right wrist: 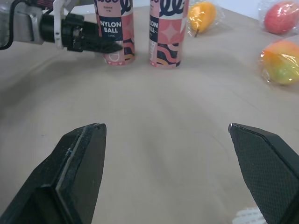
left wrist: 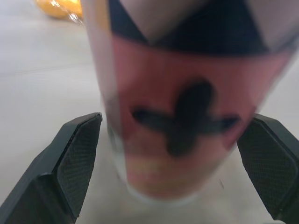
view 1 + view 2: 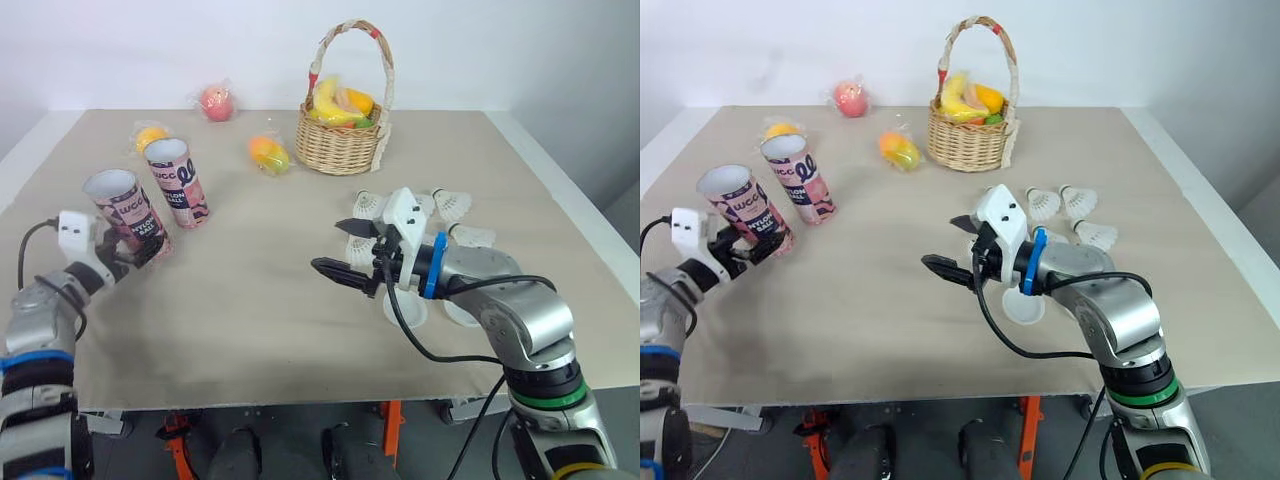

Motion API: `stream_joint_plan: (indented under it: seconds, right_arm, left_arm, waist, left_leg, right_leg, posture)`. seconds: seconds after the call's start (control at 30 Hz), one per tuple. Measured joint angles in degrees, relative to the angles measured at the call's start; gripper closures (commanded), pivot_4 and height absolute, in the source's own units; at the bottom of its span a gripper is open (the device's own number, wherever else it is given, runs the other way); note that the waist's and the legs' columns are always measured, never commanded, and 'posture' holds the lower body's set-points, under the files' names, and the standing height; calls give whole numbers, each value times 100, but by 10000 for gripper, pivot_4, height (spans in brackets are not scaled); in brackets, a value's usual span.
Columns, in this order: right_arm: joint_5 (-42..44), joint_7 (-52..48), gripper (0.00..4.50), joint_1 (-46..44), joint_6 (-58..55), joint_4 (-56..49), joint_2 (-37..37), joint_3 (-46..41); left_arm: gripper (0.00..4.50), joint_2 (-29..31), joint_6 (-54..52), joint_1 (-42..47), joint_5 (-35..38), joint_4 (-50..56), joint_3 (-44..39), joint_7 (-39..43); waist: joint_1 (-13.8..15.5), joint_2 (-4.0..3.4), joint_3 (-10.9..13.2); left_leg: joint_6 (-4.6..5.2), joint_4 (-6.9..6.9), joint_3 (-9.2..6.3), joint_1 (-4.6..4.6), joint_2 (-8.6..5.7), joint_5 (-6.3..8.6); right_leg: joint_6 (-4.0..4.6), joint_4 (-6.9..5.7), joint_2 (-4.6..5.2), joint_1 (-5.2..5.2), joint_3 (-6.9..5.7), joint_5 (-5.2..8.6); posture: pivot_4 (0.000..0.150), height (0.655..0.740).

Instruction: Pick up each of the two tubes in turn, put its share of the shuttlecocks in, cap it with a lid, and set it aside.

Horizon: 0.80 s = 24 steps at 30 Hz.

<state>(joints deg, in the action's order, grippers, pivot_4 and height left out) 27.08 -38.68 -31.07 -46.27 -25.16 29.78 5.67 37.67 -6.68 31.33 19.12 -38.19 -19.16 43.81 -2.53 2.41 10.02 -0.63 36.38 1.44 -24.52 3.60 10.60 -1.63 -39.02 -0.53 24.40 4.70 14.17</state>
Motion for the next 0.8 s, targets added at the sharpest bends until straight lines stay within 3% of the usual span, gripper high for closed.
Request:
stream_joint_plan:
  seconds: [0.17, 0.2, 0.27, 0.53, 0.67, 0.8]
  right_arm:
    - [20, 136, 170, 142, -114, -100, 43, -105]
    - [23, 157, 0, 142, -136, -113, 55, -127]
    - [36, 197, 0, 146, -165, -172, 64, -137]
    - [112, 275, 0, 159, -259, -291, 117, -192]
    - [126, 253, 0, 151, -253, -277, 132, -191]
    - [238, 98, 0, 123, -237, -178, 179, -228]
  left_arm:
    - [0, -13, 235, 397, -122, -539, 192, 119]
    - [5447, -15, 274, 427, -125, -600, 215, 159]
    - [11568, -28, 338, 476, -125, -700, 237, 160]
    - [11568, -35, 472, 501, -122, -802, 257, 157]
    - [11568, -4, 221, 91, -34, -118, 260, 332]
    - [11568, 549, -460, -909, 163, 1647, 614, 1236]
  waist:
    - [-9, 0, 0]
    - [-9, 0, 0]
    - [-6, 0, 0]
    - [-5, 0, 0]
    - [-15, 0, 0]
    - [-24, 0, 0]
  left_leg:
    - [0, 0, 1, -2, 0, 0]
    - [0, -1, 0, -3, 0, 0]
    - [0, -1, -2, -4, 0, 0]
    - [0, 1, -3, -4, 1, 0]
    - [0, -1, -2, -4, 2, 0]
    - [-10, -3, -2, -6, 5, 6]
  right_leg:
    - [1, 0, -3, 2, 6, 0]
    - [1, 0, -5, 3, 6, 0]
    - [1, 0, -6, 3, 6, 0]
    - [-4, -1, -6, 2, 7, -1]
    - [2, -1, -7, 3, 10, -1]
    - [20, -1, -5, 4, 12, -2]
  posture:
    - [1500, 7400]
    - [1500, 7400]
    - [1500, 7400]
    - [1500, 7400]
    - [1500, 7400]
    - [1500, 7400]
